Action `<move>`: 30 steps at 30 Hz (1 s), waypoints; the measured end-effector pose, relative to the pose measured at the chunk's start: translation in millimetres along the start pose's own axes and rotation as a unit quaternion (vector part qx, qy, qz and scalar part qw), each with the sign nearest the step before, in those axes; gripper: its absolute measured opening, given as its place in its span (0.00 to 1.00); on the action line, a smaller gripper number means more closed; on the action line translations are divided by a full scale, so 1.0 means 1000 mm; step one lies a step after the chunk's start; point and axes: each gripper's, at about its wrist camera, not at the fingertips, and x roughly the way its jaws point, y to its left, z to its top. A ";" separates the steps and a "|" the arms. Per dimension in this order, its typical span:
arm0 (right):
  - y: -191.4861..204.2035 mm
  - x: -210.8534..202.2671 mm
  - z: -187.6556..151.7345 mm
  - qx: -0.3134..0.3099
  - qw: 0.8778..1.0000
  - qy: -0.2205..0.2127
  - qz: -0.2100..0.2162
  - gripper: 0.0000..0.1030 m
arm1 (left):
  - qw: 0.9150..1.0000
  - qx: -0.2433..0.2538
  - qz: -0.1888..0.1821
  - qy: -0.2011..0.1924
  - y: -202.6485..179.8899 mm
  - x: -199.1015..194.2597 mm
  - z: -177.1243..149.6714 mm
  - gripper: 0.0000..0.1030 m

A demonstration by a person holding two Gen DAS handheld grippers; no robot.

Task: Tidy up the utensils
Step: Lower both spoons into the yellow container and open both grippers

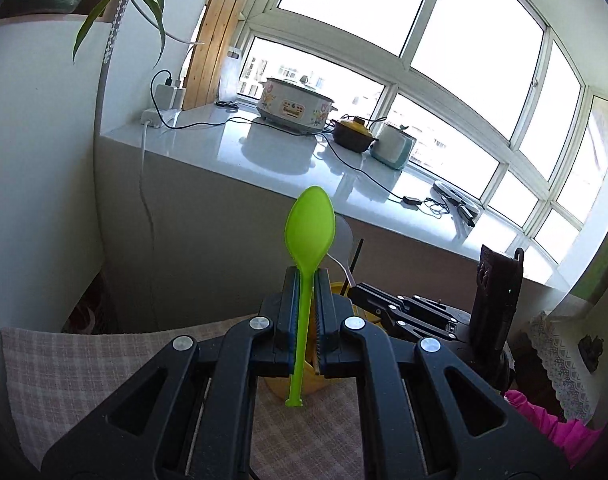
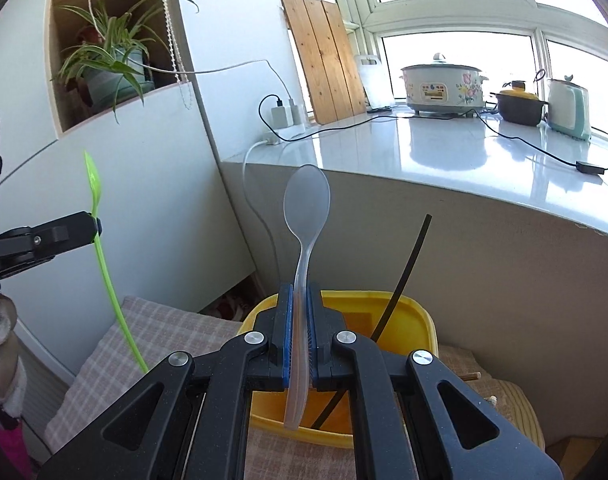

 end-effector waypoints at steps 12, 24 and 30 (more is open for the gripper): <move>-0.002 0.020 -0.012 -0.011 0.999 0.014 -0.041 0.05 | 1.000 -0.001 0.000 -0.005 -0.011 0.037 0.021 0.05; -0.006 0.014 -0.017 -0.015 0.999 0.017 -0.040 0.05 | 1.000 -0.010 0.002 0.025 -0.015 0.080 0.014 0.05; -0.011 0.001 -0.016 -0.011 0.999 0.013 -0.038 0.05 | 0.999 -0.009 0.008 0.036 -0.014 0.092 0.009 0.05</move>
